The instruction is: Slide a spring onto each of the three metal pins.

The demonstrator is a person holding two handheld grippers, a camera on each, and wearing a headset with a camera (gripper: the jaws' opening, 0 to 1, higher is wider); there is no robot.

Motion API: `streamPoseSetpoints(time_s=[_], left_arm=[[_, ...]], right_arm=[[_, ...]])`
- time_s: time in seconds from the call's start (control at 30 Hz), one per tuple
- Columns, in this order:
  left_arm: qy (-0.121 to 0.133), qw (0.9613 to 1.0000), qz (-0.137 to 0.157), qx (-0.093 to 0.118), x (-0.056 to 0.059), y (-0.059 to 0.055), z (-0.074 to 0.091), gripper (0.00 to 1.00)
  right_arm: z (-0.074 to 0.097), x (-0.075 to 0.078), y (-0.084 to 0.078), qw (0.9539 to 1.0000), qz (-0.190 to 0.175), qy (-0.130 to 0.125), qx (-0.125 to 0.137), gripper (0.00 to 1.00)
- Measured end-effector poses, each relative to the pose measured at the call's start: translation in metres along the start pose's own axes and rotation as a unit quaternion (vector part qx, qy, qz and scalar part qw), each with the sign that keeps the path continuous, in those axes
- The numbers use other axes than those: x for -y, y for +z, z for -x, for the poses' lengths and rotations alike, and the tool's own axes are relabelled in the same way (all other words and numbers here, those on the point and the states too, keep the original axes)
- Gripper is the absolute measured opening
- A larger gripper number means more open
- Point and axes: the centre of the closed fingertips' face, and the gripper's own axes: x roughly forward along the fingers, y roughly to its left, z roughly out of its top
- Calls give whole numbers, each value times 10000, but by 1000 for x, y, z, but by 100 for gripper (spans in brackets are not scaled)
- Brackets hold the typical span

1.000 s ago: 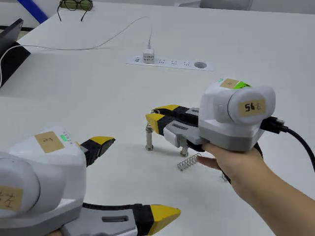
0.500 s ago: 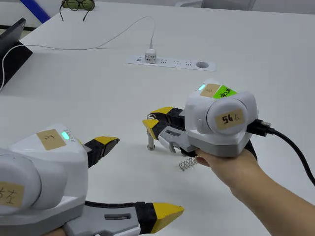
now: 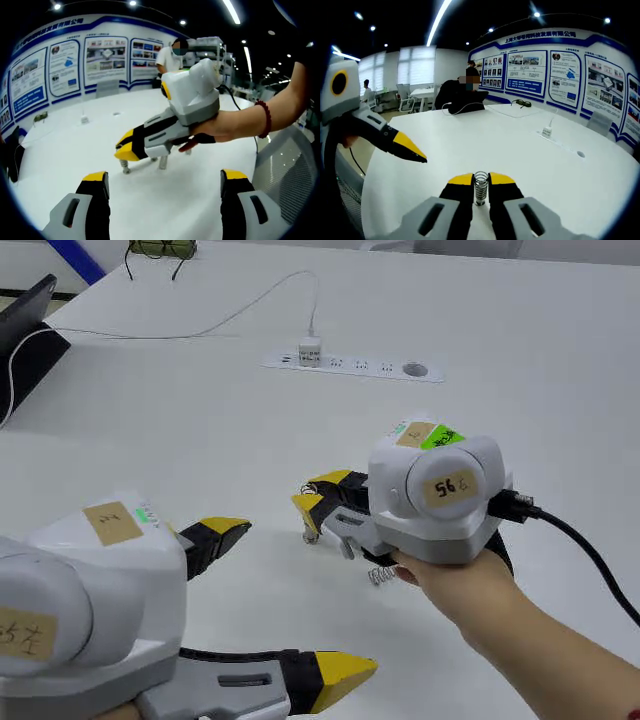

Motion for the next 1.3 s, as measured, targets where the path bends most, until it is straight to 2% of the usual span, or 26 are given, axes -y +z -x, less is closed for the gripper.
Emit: streamPoseSetpoints(time_s=[0.33, 0.43, 0.57, 0.83, 0.93, 1.3], left_arm=[[7, 10000, 27, 41, -1, 1, 1, 93], [-3, 10000, -35, -47, 0, -3, 0, 92], [-29, 10000, -34, -46, 1, -3, 0, 92], [-14, 10000, -69, -60, 1, -3, 0, 91], [4, 10000, -61, -47, 0, -2, 0, 91], [20, 9999, -115, -25, 1, -1, -2, 90]], right_arm=[[-3, 1, -12, 9998, -134, -29, -172, 12], [-4, 1, -16, 9996, -152, -28, -236, 12], [-4, 1, -20, 9994, -185, -33, -291, 12], [-4, 1, -20, 9991, -288, -16, -298, 14], [1, 0, -14, 9986, -449, -20, -296, 21], [24, 2, 5, 9980, -612, -46, -142, 32]])
